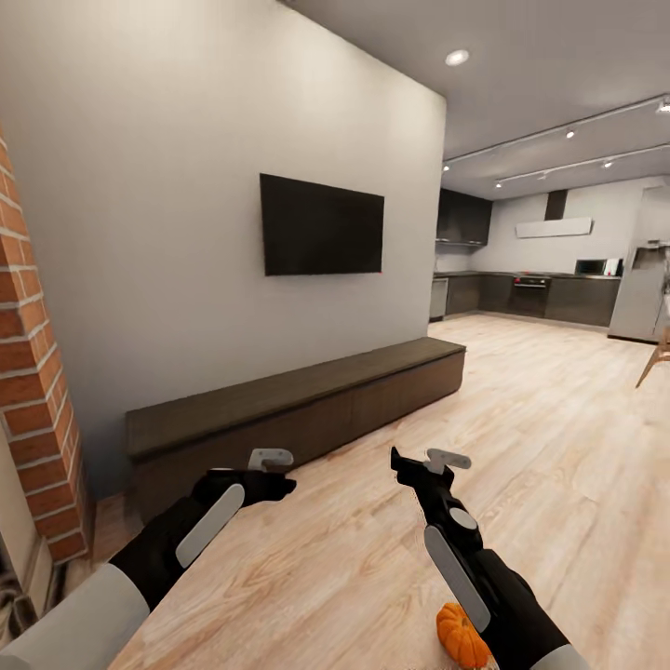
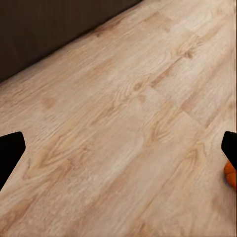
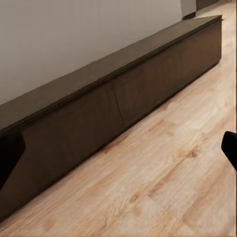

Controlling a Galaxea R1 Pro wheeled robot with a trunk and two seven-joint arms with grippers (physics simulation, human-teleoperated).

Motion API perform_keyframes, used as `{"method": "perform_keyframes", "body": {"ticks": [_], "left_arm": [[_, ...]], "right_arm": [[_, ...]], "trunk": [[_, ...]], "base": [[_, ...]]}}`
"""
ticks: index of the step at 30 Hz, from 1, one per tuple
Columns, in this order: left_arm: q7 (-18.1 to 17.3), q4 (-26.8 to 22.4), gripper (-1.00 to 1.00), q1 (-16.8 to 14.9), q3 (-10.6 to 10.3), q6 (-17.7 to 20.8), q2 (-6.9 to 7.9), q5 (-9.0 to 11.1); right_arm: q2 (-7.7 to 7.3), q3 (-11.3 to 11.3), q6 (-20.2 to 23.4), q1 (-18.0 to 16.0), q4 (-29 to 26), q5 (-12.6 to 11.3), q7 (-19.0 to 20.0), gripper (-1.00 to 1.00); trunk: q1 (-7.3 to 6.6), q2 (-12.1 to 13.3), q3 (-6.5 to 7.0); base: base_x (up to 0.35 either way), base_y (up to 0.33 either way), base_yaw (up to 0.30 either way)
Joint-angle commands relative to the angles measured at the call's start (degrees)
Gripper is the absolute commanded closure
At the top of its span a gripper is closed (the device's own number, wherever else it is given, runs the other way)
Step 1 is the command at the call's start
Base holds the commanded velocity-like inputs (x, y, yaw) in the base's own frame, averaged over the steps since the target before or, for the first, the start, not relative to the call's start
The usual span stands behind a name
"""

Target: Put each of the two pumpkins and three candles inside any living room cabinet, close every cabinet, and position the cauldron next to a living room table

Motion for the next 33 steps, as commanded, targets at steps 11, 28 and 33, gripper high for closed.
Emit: {"method": "perform_keyframes", "body": {"ticks": [11, 28, 33], "left_arm": [[0.62, -0.53, -1.0, 0.0, -0.24, 0.01, 0.07, 0.51], [0.69, -1.89, -1.0, 0.18, -0.24, 0.09, 0.08, 0.15], [0.71, -1.88, -1.0, 0.18, -0.24, 0.09, 0.08, 0.0]], "right_arm": [[-0.12, 0.1, 0.2, -0.06, 0.25, -0.9, -0.47, -1.0], [-0.15, -1.81, 0.27, -0.04, 0.36, -1.24, -0.3, -1.0], [-0.15, -1.93, 0.27, -0.05, 0.39, -1.25, -0.29, -1.0]], "trunk": [[-2.44, 4.39, 2.36], [-6.18, 11.21, 6.11], [-7.28, 13.22, 7.22]], "base": [[-0.274, 0.052, -0.27], [-0.213, 0.032, -0.27], [-0.008, 0.0, -0.27]]}}
